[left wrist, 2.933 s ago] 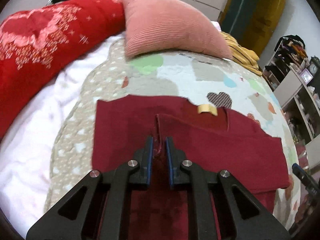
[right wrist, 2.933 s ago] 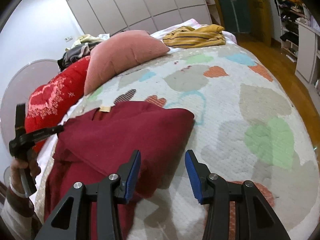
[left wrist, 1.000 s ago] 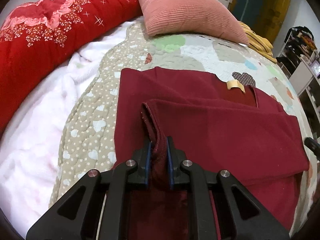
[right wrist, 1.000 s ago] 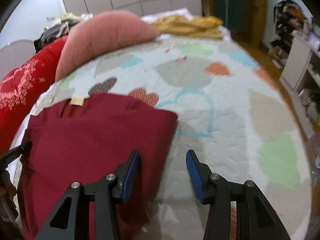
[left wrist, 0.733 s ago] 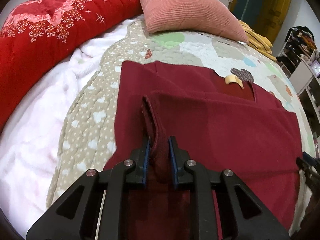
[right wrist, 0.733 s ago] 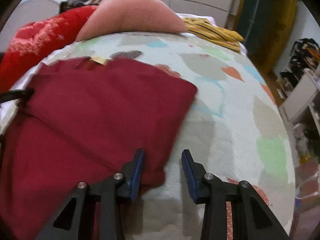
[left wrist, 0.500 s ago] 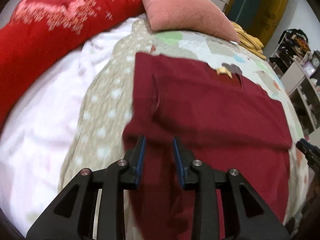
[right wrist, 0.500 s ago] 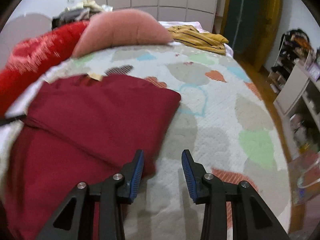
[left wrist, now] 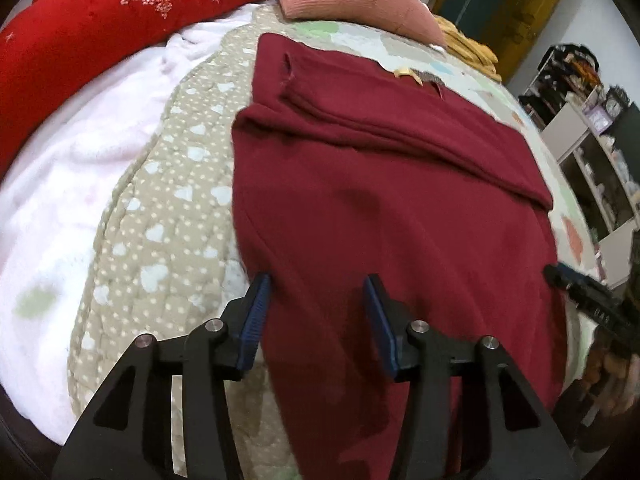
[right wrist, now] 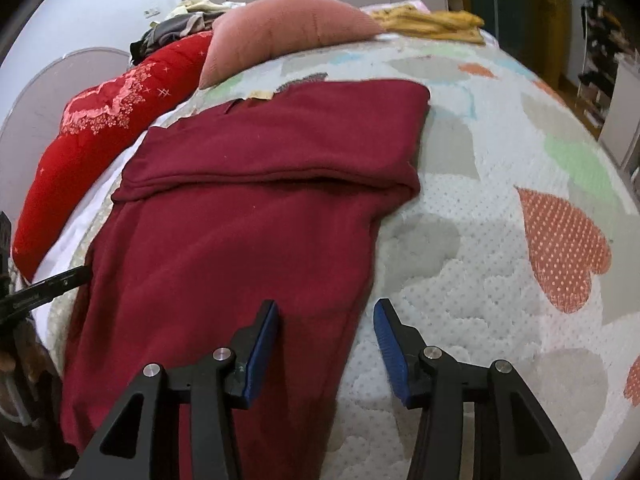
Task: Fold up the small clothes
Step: 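Open the left gripper and withdraw it from the folded sweater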
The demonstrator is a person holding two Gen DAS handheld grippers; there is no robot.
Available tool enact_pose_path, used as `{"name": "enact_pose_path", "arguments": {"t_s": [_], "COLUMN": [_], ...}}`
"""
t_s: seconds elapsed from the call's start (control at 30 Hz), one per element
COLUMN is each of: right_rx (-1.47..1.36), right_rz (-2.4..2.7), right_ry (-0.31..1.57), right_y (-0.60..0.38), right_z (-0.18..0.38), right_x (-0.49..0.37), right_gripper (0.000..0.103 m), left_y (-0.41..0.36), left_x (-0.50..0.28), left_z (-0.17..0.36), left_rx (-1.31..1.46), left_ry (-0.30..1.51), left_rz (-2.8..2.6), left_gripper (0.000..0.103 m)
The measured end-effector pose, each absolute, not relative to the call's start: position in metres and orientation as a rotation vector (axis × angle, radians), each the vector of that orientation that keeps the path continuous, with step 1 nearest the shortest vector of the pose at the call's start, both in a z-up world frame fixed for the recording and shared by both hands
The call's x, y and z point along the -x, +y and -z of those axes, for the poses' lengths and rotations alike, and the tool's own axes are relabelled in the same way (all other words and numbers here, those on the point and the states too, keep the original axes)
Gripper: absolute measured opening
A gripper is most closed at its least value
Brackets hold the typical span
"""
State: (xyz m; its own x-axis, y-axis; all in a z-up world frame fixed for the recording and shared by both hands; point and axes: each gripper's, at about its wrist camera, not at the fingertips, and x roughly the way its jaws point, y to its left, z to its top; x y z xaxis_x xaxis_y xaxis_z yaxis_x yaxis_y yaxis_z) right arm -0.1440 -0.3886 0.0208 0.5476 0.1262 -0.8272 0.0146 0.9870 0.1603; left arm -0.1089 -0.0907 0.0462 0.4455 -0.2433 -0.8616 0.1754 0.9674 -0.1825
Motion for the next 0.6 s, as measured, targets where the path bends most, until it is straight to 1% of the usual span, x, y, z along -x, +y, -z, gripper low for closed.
{"name": "enact_pose_path", "arguments": {"t_s": [0.03, 0.07, 0.1, 0.27, 0.4, 0.43, 0.47, 0.5, 0.53, 0.57, 0.6], "right_rx": [-0.145, -0.124, -0.097, -0.086, -0.074, -0.086, -0.107, -0.126, -0.150, -0.167, -0.177], "right_rz": [-0.066, -0.065, -0.057, -0.026, 0.015, 0.021, 0.018, 0.003, -0.052, -0.133, -0.219], "right_ry": [0.984, 0.976, 0.966, 0.943, 0.962, 0.955, 0.943, 0.929, 0.906, 0.889, 0.881], "right_y": [-0.389, -0.389, -0.387, -0.399, -0.396, -0.396, -0.394, -0.390, -0.383, -0.372, -0.359], "right_z": [-0.020, -0.022, -0.024, -0.035, -0.030, -0.034, -0.041, -0.048, -0.058, -0.066, -0.072], "right_x": [0.143, 0.145, 0.148, 0.158, 0.160, 0.164, 0.168, 0.174, 0.181, 0.188, 0.194], "right_gripper": [0.023, 0.014, 0.009, 0.006, 0.006, 0.007, 0.010, 0.016, 0.024, 0.030, 0.040], "left_y": [-0.094, -0.095, -0.095, -0.077, -0.060, -0.056, -0.052, -0.048, -0.042, -0.038, -0.033], "left_x": [0.111, 0.114, 0.117, 0.134, 0.151, 0.156, 0.160, 0.164, 0.169, 0.171, 0.173], "left_z": [-0.045, -0.044, -0.042, -0.039, -0.046, -0.048, -0.050, -0.052, -0.054, -0.055, -0.055], "left_rx": [0.041, 0.030, 0.020, 0.059, 0.109, 0.108, 0.109, 0.111, 0.118, 0.123, 0.132], "left_ry": [1.072, 1.073, 1.076, 1.100, 1.092, 1.088, 1.084, 1.079, 1.074, 1.074, 1.076], "left_rz": [0.248, 0.246, 0.247, 0.253, 0.264, 0.260, 0.257, 0.253, 0.249, 0.244, 0.237], "left_gripper": [0.047, 0.047, 0.047, 0.047, 0.047, 0.047, 0.047, 0.047, 0.047, 0.047, 0.047]}}
